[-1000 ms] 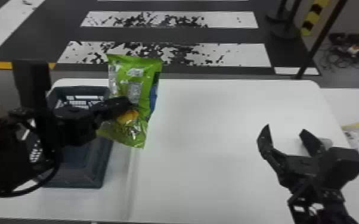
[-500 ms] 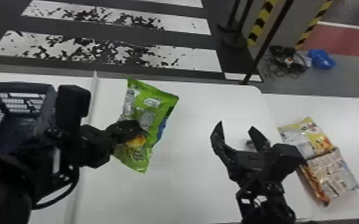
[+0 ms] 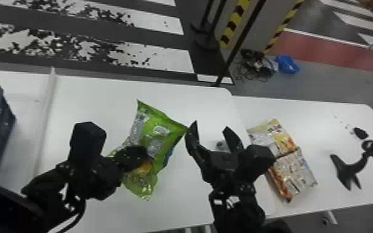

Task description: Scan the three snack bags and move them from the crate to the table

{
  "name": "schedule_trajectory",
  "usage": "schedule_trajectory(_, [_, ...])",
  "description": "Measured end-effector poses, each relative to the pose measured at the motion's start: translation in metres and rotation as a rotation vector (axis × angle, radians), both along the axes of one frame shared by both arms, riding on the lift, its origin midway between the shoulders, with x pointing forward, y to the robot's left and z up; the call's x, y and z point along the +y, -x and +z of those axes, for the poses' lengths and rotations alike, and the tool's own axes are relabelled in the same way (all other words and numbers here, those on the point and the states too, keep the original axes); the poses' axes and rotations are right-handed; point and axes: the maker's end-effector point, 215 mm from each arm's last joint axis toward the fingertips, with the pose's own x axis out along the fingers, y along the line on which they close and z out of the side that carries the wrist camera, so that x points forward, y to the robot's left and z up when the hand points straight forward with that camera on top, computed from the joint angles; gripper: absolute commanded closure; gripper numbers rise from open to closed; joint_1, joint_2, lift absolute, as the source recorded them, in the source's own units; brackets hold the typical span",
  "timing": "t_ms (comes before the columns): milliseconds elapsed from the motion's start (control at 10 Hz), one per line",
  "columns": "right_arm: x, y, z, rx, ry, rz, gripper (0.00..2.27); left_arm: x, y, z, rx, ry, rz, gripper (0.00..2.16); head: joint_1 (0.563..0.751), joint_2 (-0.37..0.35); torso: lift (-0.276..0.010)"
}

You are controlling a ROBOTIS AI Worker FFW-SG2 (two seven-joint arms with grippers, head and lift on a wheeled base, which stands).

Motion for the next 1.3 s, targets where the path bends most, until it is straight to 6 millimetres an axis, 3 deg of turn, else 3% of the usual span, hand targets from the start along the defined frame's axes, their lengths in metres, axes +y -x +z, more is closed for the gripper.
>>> schedule_trajectory(300, [0.001,0.000,0.004,-0.010,-0.005,0.001,0.09,-0.043,0.019,-0.030,-0.005,0.023,-0.066,2.06,0.695,-0.350,-0.062])
schedule_trajectory(500, [-0.001,0.001,0.003,-0.009,-0.011,-0.001,0.09,-0.053,0.023,-0.045,0.004,-0.003,-0.072,2.06,0.695,-0.350,-0.062])
schedule_trajectory(600, [-0.003,0.001,0.003,-0.010,-0.013,-0.004,0.09,-0.054,0.021,-0.053,0.003,-0.027,-0.067,1.91,0.695,-0.350,-0.062])
schedule_trajectory(700, [-0.004,0.002,0.004,-0.013,-0.015,-0.006,0.09,-0.050,0.014,-0.058,-0.011,-0.062,-0.039,0.48,0.695,-0.350,-0.062])
schedule_trajectory(800, [-0.004,0.002,0.004,-0.014,-0.016,-0.006,0.09,-0.045,0.008,-0.063,-0.027,-0.097,-0.012,0.00,0.695,-0.350,-0.062])
schedule_trajectory(1100, [-0.004,0.004,0.008,-0.021,-0.018,-0.006,0.09,-0.038,0.004,-0.062,-0.041,-0.110,-0.002,0.03,0.695,-0.350,-0.062])
schedule_trajectory(1300, [-0.004,0.006,0.012,-0.025,-0.020,-0.007,0.09,-0.035,0.004,-0.043,-0.065,-0.080,0.016,0.03,0.695,-0.350,-0.062])
